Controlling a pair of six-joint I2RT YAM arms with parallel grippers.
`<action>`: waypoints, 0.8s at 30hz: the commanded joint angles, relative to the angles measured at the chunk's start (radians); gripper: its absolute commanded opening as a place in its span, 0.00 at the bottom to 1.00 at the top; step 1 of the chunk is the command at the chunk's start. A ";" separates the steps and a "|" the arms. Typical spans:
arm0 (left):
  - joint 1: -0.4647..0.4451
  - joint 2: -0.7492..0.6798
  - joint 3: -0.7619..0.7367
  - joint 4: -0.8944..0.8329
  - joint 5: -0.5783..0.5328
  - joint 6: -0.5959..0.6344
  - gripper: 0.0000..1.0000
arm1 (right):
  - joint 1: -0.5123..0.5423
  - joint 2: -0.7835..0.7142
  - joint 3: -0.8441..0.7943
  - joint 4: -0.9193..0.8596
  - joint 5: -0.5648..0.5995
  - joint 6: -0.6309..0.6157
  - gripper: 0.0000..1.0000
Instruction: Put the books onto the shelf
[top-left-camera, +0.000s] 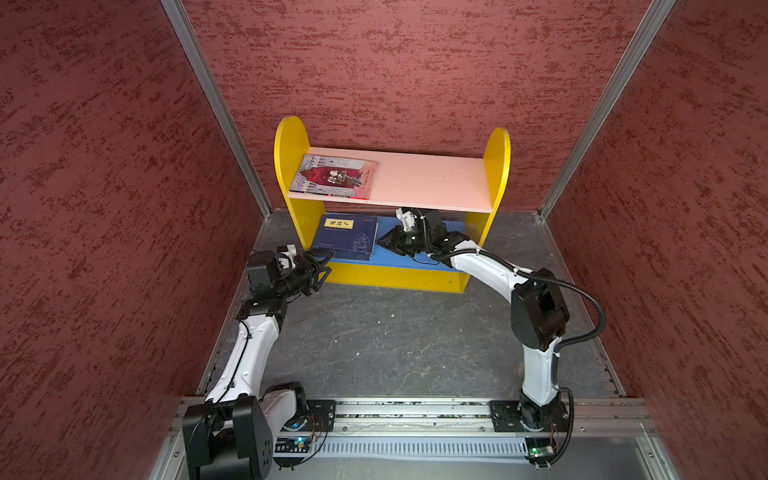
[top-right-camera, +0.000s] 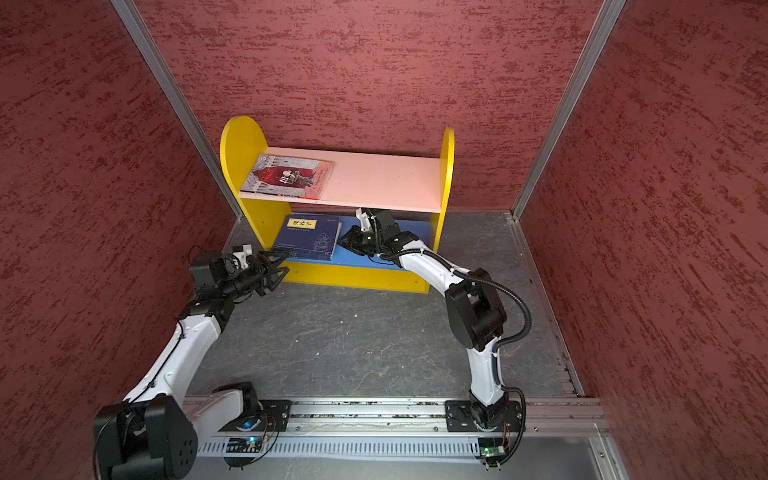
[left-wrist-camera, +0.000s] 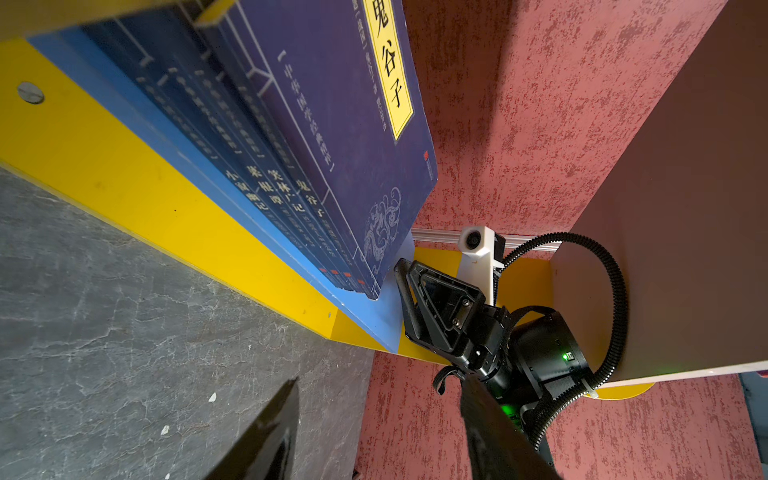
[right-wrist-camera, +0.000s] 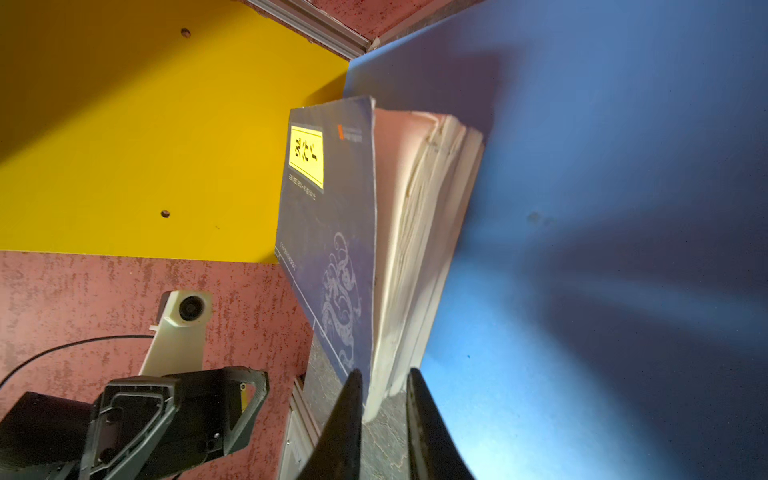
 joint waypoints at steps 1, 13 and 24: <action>0.008 -0.001 0.012 0.023 0.017 -0.002 0.62 | -0.007 0.007 0.024 0.108 -0.034 0.019 0.18; 0.011 0.000 0.008 0.030 0.017 -0.005 0.62 | -0.015 0.055 0.051 0.127 -0.061 0.035 0.15; 0.013 0.005 0.007 0.033 0.017 -0.006 0.62 | -0.015 0.079 0.074 0.129 -0.081 0.041 0.15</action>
